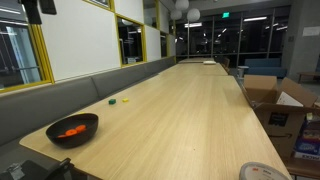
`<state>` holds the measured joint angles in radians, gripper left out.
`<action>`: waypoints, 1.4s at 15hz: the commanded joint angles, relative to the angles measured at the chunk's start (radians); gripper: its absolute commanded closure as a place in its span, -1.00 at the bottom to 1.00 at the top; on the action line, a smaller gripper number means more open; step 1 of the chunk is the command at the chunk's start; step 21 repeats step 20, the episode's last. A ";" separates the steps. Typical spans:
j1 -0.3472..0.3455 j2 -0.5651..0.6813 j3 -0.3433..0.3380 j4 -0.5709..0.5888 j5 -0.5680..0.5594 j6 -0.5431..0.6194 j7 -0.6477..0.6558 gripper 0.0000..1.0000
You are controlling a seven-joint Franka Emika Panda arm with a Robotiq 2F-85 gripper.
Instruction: Put the two rings in the bowl
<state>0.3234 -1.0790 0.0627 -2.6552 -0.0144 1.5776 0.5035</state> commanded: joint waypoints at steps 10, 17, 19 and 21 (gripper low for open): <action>-0.139 -0.444 0.197 0.186 0.182 -0.648 -0.327 -1.00; -0.083 -0.425 0.224 0.242 0.223 -0.668 -0.243 -1.00; -0.083 -0.424 0.224 0.243 0.224 -0.668 -0.243 -1.00; -0.083 -0.423 0.224 0.243 0.224 -0.668 -0.243 -1.00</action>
